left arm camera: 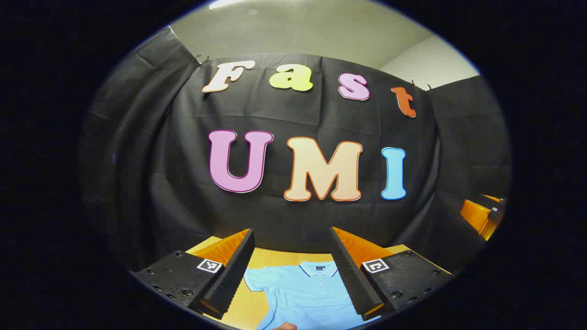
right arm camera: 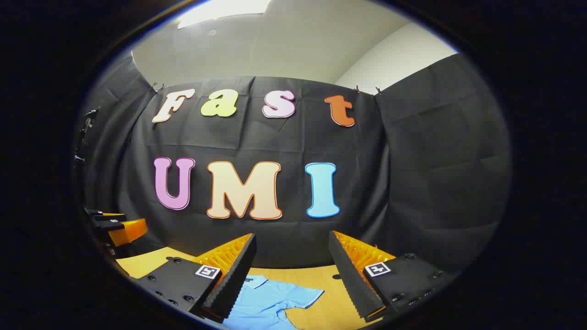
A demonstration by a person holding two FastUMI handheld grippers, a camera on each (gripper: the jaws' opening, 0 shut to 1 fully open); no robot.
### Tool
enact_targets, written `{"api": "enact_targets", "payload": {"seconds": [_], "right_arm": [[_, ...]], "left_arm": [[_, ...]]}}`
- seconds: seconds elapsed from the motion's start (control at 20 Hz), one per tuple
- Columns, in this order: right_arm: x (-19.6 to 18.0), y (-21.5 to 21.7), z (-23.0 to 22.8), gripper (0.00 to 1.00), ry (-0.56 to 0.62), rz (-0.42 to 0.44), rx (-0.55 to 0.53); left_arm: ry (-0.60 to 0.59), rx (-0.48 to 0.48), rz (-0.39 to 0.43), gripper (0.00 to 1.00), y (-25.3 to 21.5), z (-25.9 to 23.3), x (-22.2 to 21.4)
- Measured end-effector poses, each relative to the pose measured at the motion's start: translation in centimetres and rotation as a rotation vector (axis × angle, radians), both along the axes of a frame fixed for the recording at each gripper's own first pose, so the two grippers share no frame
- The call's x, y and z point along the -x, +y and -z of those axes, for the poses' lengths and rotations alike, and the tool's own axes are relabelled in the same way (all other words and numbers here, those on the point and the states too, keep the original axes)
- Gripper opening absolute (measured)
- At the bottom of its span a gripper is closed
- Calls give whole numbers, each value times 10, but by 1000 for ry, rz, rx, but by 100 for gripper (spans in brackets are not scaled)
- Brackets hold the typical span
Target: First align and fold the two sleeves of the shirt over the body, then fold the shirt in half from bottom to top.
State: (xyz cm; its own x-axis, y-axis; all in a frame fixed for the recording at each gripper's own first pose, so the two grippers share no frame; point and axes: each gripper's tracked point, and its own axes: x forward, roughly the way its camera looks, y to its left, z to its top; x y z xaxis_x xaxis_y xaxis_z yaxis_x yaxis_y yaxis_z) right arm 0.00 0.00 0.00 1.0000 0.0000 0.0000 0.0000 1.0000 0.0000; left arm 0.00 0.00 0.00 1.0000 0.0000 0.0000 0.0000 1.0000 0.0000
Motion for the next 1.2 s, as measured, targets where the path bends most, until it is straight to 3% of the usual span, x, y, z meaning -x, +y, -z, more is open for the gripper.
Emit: {"api": "enact_targets", "payload": {"seconds": [0.8, 1.2], "right_arm": [[-6, 9, 12, 98, 26, -35, -7], [-59, -13, 77, 98, 143, -9, -13]], "left_arm": [[-16, -59, 17, 94, -2, -10, 2], [-21, -49, 32, 95, -14, -6, 2]]}}
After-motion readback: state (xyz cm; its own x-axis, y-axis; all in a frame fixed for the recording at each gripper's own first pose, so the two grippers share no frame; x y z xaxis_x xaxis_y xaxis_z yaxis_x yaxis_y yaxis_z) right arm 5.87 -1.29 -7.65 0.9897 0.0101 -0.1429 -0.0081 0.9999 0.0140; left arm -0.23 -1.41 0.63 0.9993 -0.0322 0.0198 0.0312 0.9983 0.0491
